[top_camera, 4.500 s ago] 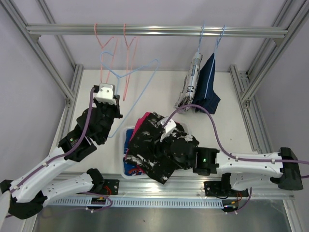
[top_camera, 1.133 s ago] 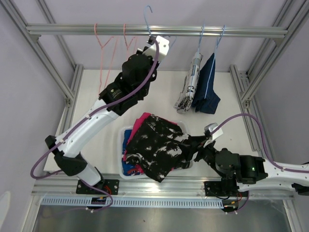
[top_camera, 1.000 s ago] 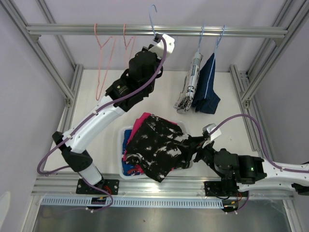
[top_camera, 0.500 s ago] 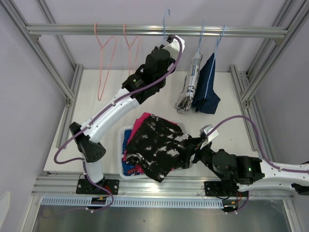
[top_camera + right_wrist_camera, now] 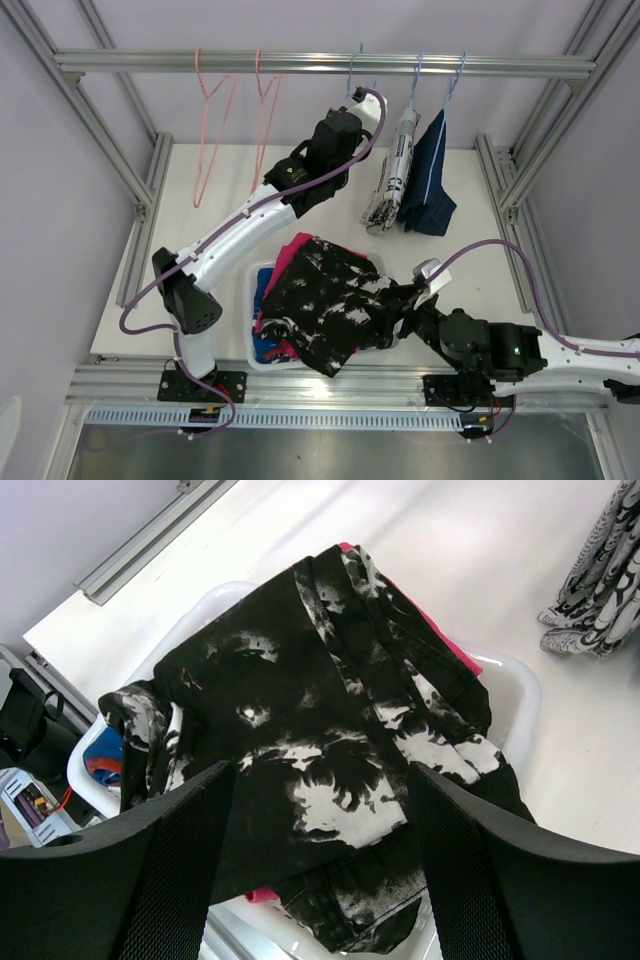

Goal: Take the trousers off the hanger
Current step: Place the hanger at the clothesline.

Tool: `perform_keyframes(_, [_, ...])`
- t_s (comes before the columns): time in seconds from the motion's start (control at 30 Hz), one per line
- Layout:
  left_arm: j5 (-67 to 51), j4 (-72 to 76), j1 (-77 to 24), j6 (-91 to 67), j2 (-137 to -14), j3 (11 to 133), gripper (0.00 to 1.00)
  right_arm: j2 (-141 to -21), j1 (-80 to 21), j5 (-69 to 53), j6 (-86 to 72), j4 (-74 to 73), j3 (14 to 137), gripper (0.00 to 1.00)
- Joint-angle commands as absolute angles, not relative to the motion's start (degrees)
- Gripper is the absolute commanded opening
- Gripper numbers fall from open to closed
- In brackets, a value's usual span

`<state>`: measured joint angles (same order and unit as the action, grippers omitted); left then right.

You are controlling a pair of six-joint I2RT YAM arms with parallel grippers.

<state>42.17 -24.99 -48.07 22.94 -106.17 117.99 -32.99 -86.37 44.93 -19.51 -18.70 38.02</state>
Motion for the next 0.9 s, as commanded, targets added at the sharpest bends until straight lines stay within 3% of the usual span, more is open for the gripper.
perform_keyframes(0.0, [41.92, -24.52, -47.37, 20.66, -103.89, 116.11, 0.01, -32.96, -86.22, 44.91, -19.25, -16.96, 37.62, 0.74])
perform_keyframes(0.43, [42.62, -25.23, -47.55, 16.44, -100.55, 109.08, 0.01, -32.96, -86.40, 44.65, -19.34, -16.79, 37.27, 0.74])
perform_keyframes(0.57, [44.30, -23.56, -48.16, 15.82, -98.97, 105.91, 0.12, -33.05, -86.31, 44.74, -19.34, -16.70, 37.18, 0.74])
perform_keyframes(0.87, [44.38, -23.38, -49.48, 13.01, -95.46, 100.11, 0.22, -33.22, -86.57, 44.74, -19.95, -17.23, 37.09, 0.74])
